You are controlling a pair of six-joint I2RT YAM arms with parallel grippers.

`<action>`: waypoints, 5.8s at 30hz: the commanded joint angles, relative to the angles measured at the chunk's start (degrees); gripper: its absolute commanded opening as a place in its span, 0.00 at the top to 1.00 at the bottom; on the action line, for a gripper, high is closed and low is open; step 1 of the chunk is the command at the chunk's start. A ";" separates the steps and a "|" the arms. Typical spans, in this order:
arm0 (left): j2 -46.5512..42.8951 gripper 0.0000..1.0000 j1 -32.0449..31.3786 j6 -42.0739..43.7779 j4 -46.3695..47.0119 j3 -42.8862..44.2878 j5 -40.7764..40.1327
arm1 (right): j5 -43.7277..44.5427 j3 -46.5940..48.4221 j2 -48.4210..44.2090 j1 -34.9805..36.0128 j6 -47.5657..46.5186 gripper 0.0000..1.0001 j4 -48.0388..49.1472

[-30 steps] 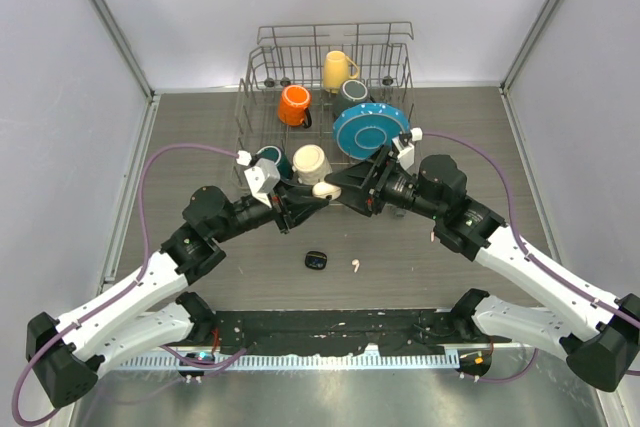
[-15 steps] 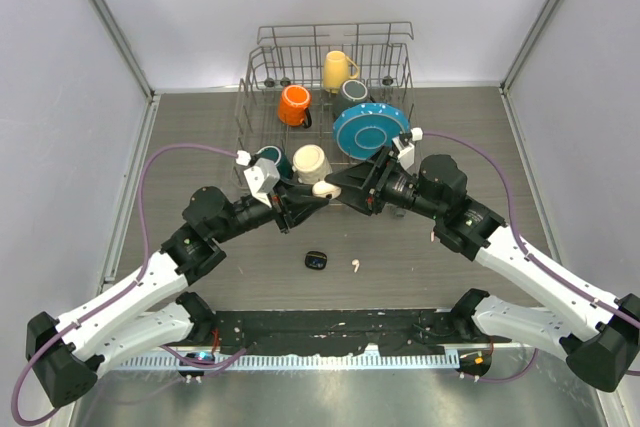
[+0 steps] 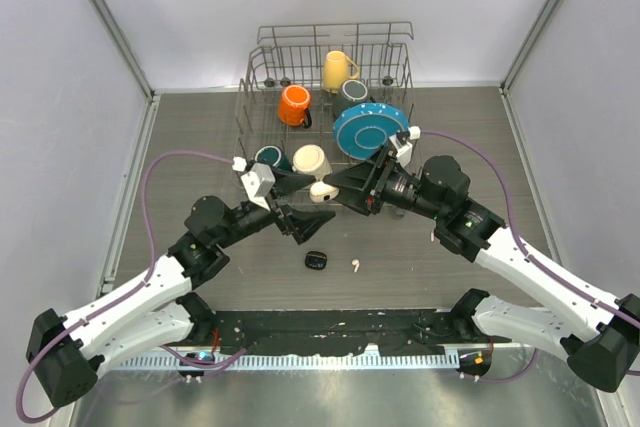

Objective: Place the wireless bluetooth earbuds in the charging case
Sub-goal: Pick up the charging case at the center of the board.

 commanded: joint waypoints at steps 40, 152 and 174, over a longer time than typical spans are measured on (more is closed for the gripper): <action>6.33 0.44 -0.84 -5.96 28.25 -1.92 1.32 | -3.04 -2.10 -0.82 0.23 4.25 0.89 8.88; 5.72 1.00 -1.99 -0.86 32.73 -6.93 3.96 | -10.51 -1.05 -0.12 0.23 -2.08 0.35 6.86; 6.77 0.89 -1.99 -1.12 32.91 -5.70 3.69 | -11.21 -2.27 1.12 0.23 -1.82 0.86 7.65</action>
